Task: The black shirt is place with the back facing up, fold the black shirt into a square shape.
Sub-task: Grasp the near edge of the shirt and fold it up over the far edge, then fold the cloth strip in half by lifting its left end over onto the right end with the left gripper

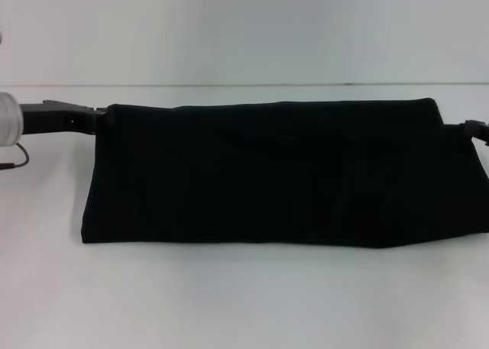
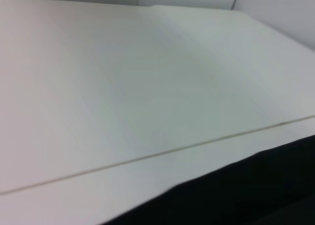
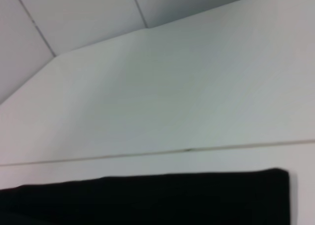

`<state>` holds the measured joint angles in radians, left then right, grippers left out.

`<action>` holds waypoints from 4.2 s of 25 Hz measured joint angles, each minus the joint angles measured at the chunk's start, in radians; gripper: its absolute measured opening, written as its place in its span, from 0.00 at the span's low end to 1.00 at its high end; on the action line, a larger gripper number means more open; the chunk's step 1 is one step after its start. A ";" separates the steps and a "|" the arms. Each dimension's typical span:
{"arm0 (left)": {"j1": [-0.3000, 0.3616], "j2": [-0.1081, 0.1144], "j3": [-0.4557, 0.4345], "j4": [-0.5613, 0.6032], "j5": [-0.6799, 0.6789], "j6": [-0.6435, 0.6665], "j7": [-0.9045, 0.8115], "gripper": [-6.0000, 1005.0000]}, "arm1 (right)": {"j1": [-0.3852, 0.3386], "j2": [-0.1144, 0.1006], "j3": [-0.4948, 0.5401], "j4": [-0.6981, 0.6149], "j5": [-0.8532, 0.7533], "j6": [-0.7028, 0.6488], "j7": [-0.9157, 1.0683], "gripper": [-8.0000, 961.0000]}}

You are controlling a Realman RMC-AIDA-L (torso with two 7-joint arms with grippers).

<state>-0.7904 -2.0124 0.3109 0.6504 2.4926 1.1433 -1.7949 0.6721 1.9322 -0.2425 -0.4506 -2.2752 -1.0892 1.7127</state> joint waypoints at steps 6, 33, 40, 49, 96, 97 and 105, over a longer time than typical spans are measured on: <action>-0.013 -0.017 0.154 -0.010 0.002 -0.152 -0.049 0.01 | 0.039 0.008 -0.005 0.015 -0.001 0.107 0.003 0.03; -0.070 -0.036 0.184 -0.094 -0.022 -0.378 -0.059 0.04 | 0.186 0.046 -0.055 0.101 0.001 0.429 0.031 0.03; -0.066 -0.047 0.188 -0.133 -0.057 -0.444 -0.046 0.06 | 0.188 0.072 -0.056 0.103 0.001 0.491 0.016 0.03; -0.075 -0.054 0.188 -0.143 -0.084 -0.491 -0.023 0.07 | 0.196 0.076 -0.056 0.098 0.012 0.524 0.005 0.03; 0.162 -0.016 0.076 0.081 -0.087 0.511 -0.720 0.87 | -0.023 0.012 -0.178 0.012 0.213 -0.195 -0.022 0.76; 0.157 -0.014 0.075 0.060 -0.065 0.514 -0.786 0.87 | -0.012 0.013 -0.191 0.009 0.213 -0.175 -0.017 0.79; 0.159 -0.004 0.003 -0.009 -0.061 0.468 -0.935 0.87 | 0.031 0.034 -0.251 -0.025 0.214 -0.163 -0.032 0.94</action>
<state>-0.6310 -2.0163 0.3144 0.6415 2.4317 1.6111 -2.7302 0.7032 1.9660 -0.4940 -0.4753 -2.0612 -1.2524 1.6803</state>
